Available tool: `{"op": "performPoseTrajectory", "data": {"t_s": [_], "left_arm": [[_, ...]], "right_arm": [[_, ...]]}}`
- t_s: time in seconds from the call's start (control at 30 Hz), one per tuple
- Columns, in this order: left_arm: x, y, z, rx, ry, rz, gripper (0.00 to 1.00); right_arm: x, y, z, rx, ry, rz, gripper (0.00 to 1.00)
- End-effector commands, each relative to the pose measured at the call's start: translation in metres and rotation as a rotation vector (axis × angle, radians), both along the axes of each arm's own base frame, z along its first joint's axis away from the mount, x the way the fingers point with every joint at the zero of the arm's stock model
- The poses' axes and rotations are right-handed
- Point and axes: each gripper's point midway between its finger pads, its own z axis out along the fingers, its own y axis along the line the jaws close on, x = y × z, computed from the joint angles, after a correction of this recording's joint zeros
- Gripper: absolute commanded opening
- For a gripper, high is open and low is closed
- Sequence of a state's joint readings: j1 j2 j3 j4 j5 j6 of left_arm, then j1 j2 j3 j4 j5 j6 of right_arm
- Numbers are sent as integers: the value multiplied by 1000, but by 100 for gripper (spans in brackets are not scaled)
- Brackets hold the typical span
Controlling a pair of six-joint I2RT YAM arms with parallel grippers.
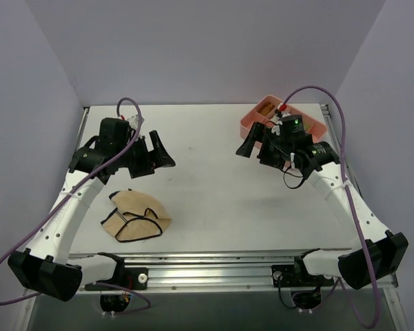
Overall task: Roll the underwear
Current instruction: Move the underwear to the center of the board
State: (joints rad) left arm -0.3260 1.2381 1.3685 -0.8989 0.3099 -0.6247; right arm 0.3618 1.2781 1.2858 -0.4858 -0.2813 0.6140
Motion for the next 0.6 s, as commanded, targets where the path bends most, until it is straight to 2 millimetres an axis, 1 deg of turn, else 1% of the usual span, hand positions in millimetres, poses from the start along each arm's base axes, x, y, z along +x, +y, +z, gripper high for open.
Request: {"op": "performPoseTrajectory", "data": {"t_s": [0.0, 0.1, 0.13, 0.23, 0.27, 0.33, 0.37, 0.4, 0.43, 0.47, 0.5, 0.53, 0.57], "left_arm": [[-5, 2, 10, -19, -28, 8, 94], [-6, 17, -2, 41, 18, 68, 94], [-3, 28, -8, 87, 31, 117, 94], [-6, 60, -35, 185, 146, 222, 96], [-5, 73, -41, 192, 171, 267, 96], [-9, 88, -59, 210, 228, 306, 98], [-10, 100, -66, 215, 252, 345, 99], [-17, 107, -83, 231, 305, 365, 100], [-20, 113, -92, 238, 333, 381, 100], [-20, 117, -100, 240, 349, 392, 94], [-22, 123, -107, 240, 370, 411, 93], [-26, 125, -120, 246, 403, 412, 91], [-24, 125, -124, 246, 402, 412, 89]], "right_arm": [[3, 1, 18, -2, -51, 8, 100], [1, 0, 11, -11, -19, 3, 100], [0, 1, 6, -16, -3, 6, 100], [-4, 0, -3, -23, 30, 12, 100], [-5, 0, -6, -25, 36, 17, 100], [-7, 0, -5, -25, 30, 21, 100], [-9, -1, -6, -28, 31, 21, 100], [-10, -2, -4, -29, 26, 21, 100], [-11, -2, -3, -29, 24, 24, 100], [-12, -3, -3, -31, 26, 25, 100], [-14, -3, -2, -31, 24, 29, 100], [-16, -3, -2, -30, 24, 32, 100], [-17, 0, -1, -17, 18, 47, 100]]}}
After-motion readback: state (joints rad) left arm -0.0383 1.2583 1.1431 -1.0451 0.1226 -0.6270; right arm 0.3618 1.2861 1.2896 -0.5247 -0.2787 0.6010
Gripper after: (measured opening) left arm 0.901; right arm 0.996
